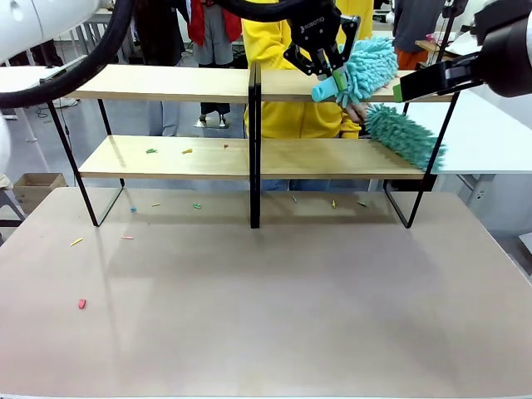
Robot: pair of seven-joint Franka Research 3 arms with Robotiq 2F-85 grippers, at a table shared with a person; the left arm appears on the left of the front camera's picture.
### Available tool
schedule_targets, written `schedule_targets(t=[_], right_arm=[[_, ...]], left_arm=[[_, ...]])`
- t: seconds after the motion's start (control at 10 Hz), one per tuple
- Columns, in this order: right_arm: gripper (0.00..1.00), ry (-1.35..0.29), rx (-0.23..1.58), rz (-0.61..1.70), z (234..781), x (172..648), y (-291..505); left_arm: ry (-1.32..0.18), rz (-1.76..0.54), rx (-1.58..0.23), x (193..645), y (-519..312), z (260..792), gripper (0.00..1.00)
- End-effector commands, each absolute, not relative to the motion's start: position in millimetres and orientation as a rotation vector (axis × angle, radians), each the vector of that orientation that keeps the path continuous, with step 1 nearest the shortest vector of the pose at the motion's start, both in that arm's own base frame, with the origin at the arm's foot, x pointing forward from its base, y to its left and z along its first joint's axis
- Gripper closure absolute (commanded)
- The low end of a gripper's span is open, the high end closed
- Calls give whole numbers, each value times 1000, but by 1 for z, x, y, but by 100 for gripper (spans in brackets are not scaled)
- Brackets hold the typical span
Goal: Clean the shelves.
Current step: Clean a randomly selected level of the Shelf with the Duster.
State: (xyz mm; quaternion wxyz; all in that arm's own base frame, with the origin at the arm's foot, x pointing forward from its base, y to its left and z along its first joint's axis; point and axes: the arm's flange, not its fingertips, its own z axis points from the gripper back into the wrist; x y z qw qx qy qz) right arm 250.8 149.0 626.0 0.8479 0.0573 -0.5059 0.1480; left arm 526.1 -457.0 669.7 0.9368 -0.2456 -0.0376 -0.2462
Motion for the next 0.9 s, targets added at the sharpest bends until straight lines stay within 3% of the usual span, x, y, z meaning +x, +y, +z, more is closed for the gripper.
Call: schedule_targets(t=[0.0, 0.1, 0.4, 0.6, 0.8], right_arm=[[0, -1067, 120, 315, 627, 252, 148], [0, -1067, 120, 315, 627, 252, 148], [0, -1067, 120, 315, 627, 252, 148], [0, -1067, 120, 315, 627, 252, 148], [0, -1067, 120, 315, 627, 252, 148]], left_arm=[[79, -622, -551, 547, -465, 700, 88], [126, -663, -569, 546, -456, 705, 88], [327, -827, -398, 546, -403, 719, 88], [503, -1069, -588, 539, -350, 745, 88], [527, -1162, -670, 532, -327, 758, 88]])
